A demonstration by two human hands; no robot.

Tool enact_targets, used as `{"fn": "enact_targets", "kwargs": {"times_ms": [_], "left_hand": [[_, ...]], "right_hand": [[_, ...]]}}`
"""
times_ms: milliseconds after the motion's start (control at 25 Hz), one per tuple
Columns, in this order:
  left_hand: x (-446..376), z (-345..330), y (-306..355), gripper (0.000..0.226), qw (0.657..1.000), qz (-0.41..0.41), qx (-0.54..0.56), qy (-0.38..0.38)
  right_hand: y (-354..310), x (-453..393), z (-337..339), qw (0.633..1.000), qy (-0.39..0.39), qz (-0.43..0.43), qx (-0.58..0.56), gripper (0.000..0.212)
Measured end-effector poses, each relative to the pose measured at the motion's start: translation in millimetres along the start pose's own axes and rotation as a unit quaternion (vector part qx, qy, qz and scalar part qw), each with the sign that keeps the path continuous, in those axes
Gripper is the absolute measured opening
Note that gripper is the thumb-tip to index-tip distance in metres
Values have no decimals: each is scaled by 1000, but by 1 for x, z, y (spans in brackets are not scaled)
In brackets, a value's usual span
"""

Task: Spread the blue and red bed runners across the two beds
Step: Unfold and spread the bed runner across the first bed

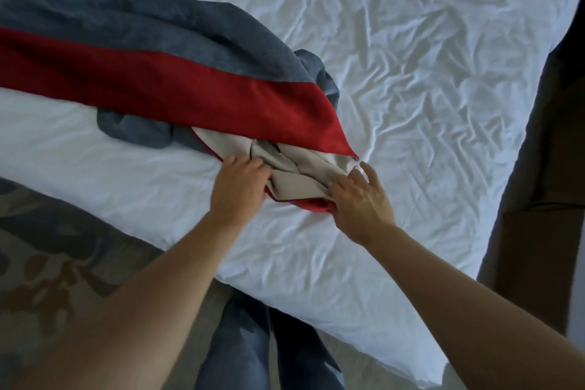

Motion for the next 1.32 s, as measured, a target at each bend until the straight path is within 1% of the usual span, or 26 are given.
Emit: {"fn": "enact_targets", "kwargs": {"times_ms": [80,120,200,240,280,360,400,480,520,560,640,680,720,800,840,880,960,1000,1080,1160,1200,1240,1280,1320], "left_hand": [[7,-8,38,9,999,-11,50,7],[11,-9,42,9,998,-18,56,9],[19,-9,20,8,999,-17,35,14],[24,-10,1,6,1000,-12,12,12],[30,-9,-21,4,1000,-4,-7,8],[37,-9,-56,8,999,16,-28,9],[38,-10,-59,12,999,15,-33,15],[32,-11,-37,13,999,-3,-26,40],[32,-15,-17,12,999,-12,-10,43],[31,-17,1,11,999,-22,4,48],[31,-20,17,8,997,-29,28,60],[33,-20,16,6,997,-30,41,66],[34,-17,10,6,996,-29,43,75],[34,-8,-8,10,996,-22,22,83],[32,-3,-17,14,996,-19,4,86],[29,0,-27,18,996,-17,-19,88],[23,2,-42,24,994,-15,-56,94],[19,1,-45,23,993,-20,-68,96],[9,-3,-39,16,991,-48,-75,97],[1,-4,-22,11,992,-73,-47,95],[-3,-4,-13,11,992,-80,-16,94],[-4,-4,-4,11,991,-90,12,95],[-3,-7,6,11,989,-106,33,99],[2,-9,17,12,986,-123,50,101]], "right_hand": [[-18,-11,4,997,37,-4,-66,31],[-33,-18,5,994,53,-2,-93,31],[-53,-30,7,990,92,17,-109,17],[-53,-30,4,989,105,32,-103,9],[-46,-24,1,989,108,40,-94,7],[-19,-3,-6,994,89,28,-61,12],[-3,8,-8,997,71,11,-41,14],[22,19,-7,999,36,-21,-19,16],[24,19,-3,999,32,-22,-23,20],[18,14,1,999,33,-11,-42,29],[-16,-6,6,996,32,34,-78,47],[-40,-17,7,994,33,54,-86,47],[-61,-27,5,993,42,58,-95,38],[-84,-42,7,991,76,33,-104,8],[-83,-44,8,991,89,16,-103,9],[-78,-41,6,991,91,11,-93,16],[-62,-22,0,994,80,20,-71,18],[-50,-10,-1,994,82,23,-63,17],[-22,17,0,994,89,21,-57,16],[-8,32,2,992,91,32,-75,14],[-9,31,2,992,87,32,-89,9],[-16,24,2,991,78,21,-103,10],[-27,15,3,990,74,3,-116,18],[-40,5,2,989,78,-9,-127,22]]}}
Point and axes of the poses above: each hand's wrist, its own x-axis away from the middle knuckle, its own z-axis out of the back of the hand, y = z × x, the point moved 5 cm from there along -x, towards the middle knuckle
